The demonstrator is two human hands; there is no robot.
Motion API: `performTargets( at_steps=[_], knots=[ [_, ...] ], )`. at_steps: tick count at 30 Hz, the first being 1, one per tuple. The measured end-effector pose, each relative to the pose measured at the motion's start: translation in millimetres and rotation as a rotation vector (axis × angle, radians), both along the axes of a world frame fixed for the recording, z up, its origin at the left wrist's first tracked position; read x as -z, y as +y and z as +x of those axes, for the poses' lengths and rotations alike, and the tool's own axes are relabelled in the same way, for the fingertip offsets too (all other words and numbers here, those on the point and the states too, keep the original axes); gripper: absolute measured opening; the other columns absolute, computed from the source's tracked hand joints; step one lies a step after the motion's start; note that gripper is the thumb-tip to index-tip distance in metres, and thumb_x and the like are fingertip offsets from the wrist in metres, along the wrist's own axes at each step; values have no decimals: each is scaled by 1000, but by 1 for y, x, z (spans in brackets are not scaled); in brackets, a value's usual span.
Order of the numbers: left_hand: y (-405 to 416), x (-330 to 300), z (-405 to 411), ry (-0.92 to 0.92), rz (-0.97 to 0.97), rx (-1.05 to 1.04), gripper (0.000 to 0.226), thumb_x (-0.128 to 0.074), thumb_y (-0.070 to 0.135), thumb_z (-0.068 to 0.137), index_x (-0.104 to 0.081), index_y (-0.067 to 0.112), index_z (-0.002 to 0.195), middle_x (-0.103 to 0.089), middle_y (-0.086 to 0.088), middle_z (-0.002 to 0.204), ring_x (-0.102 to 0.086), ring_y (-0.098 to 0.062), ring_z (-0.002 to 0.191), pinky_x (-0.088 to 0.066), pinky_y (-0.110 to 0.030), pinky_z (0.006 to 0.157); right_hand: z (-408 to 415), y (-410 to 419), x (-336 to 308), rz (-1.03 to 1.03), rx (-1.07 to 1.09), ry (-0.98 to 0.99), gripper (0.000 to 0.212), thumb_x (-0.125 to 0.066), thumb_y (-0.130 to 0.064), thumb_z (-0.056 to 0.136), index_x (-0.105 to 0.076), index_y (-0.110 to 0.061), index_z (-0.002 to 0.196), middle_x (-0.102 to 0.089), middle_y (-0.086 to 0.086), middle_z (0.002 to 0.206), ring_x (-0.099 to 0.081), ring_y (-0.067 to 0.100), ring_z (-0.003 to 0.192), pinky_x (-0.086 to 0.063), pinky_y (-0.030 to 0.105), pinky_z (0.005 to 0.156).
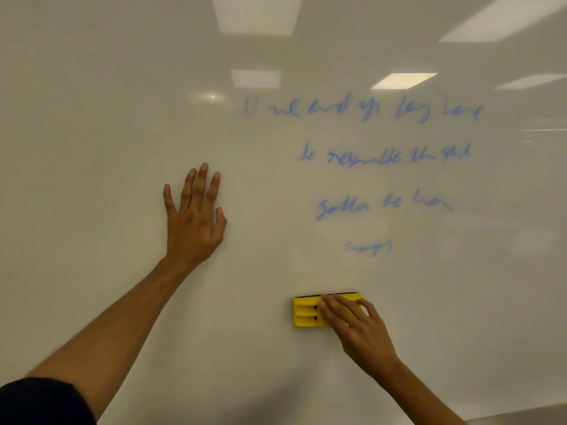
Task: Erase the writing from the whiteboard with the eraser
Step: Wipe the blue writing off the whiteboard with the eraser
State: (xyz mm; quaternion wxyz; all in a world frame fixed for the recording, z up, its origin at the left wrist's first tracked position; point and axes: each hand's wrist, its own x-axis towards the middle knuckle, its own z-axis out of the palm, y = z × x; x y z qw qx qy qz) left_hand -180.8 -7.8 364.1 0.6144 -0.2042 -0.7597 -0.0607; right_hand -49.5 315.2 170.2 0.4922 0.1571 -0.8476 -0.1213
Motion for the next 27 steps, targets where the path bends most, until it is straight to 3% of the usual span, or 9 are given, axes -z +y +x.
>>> performTargets(
  at_steps=[4, 9, 14, 17, 20, 27],
  knots=[
    [1, 4, -6, 25, 8, -10, 69, -33, 32, 97, -11, 21, 161, -9, -5, 170, -7, -21, 157, -1, -56, 124, 15, 31, 6, -77, 75, 20, 60, -61, 1, 75, -59, -18, 132, -58, -1, 137, -60, 20, 119, -36, 36, 94],
    [3, 6, -11, 53, 28, -25, 69, -32, 33, 97, -10, 22, 161, -8, -3, 170, -6, -20, 157, 1, -53, 125, 20, 55, -24, -374, 167, 113, 48, -59, -19, 85, -58, -10, 132, -61, 8, 133, -65, 28, 108, -45, 41, 84],
    [3, 6, -11, 61, 36, -22, 70, -33, 33, 96, -11, 21, 161, -9, -3, 170, -7, -20, 157, 1, -53, 125, 8, 64, -94, -645, 197, 206, 64, -75, -16, 83, -47, -4, 139, -58, 17, 134, -60, 40, 99, -47, 44, 80],
    [4, 6, -10, 61, 35, -27, 70, -34, 32, 96, -12, 21, 161, -9, -3, 170, -7, -20, 157, 0, -52, 125, 2, 53, -121, -627, 163, 219, 61, -70, -26, 89, -45, -7, 141, -56, 14, 137, -58, 37, 100, -43, 43, 82],
    [3, 7, -11, 63, 36, -31, 69, -34, 33, 96, -12, 21, 161, -10, -3, 170, -8, -20, 157, -1, -52, 125, 2, 29, -123, -477, 139, 227, 57, -63, -34, 88, -51, -8, 137, -62, 10, 131, -62, 33, 97, -43, 40, 81],
    [1, 7, -11, 62, 34, -15, 69, -34, 33, 96, -15, 21, 161, -12, -4, 170, -9, -20, 157, -2, -52, 126, 7, 18, -60, -214, 114, 175, 47, -60, -30, 92, -55, -12, 135, -60, 1, 135, -64, 24, 105, -46, 37, 82]
  ],
)
